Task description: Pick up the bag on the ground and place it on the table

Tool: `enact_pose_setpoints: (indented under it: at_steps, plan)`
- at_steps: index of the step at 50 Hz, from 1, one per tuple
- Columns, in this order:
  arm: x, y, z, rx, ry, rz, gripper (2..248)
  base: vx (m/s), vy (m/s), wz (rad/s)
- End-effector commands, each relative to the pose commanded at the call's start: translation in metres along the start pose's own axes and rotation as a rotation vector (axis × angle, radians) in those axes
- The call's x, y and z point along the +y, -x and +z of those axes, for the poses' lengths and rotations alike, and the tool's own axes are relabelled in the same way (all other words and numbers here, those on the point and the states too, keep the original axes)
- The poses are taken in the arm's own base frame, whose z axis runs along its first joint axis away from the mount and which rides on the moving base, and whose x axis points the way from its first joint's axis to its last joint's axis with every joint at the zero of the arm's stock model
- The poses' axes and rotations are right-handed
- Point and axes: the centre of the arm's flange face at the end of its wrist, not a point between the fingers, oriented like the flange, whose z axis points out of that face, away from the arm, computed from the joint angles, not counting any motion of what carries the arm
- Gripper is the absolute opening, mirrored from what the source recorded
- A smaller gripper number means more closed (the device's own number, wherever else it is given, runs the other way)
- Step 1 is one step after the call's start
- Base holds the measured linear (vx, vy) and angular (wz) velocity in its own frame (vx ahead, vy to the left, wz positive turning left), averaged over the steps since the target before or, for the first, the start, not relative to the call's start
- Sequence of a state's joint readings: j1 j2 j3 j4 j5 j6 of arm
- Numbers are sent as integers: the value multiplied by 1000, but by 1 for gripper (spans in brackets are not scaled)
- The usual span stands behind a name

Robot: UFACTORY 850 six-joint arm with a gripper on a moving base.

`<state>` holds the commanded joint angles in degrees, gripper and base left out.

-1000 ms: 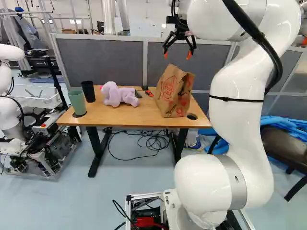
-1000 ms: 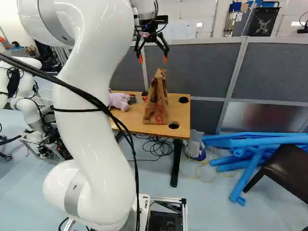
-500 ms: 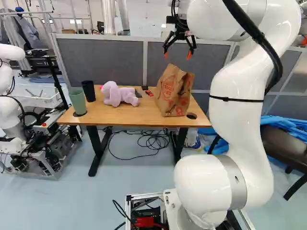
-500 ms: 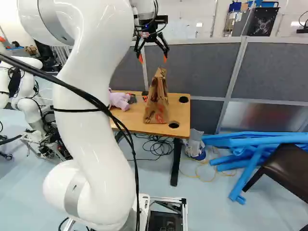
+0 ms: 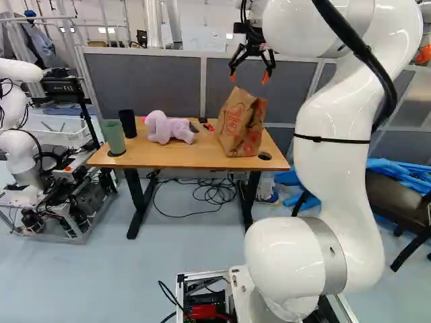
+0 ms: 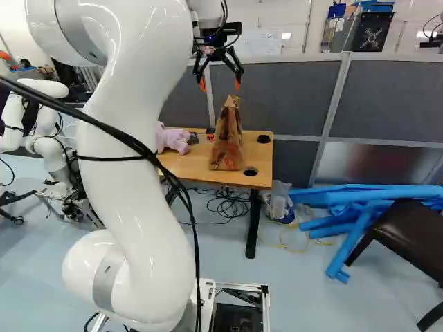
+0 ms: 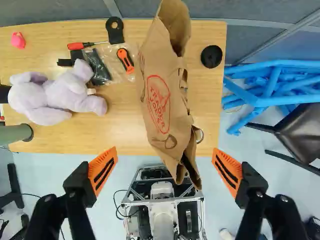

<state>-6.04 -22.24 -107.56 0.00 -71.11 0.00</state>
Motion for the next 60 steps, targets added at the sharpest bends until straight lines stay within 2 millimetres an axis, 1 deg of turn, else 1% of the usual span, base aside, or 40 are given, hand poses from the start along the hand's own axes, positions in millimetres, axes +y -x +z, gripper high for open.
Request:
enact_pose_setpoints:
  at_steps: [28,46,60]
  plan:
    - [0,0,0,0,0,0,247,-156,2,-2]
    - [0,0,0,0,0,0,247,-210,1,7]
    - [0,0,0,0,0,0,247,-15,1,-2]
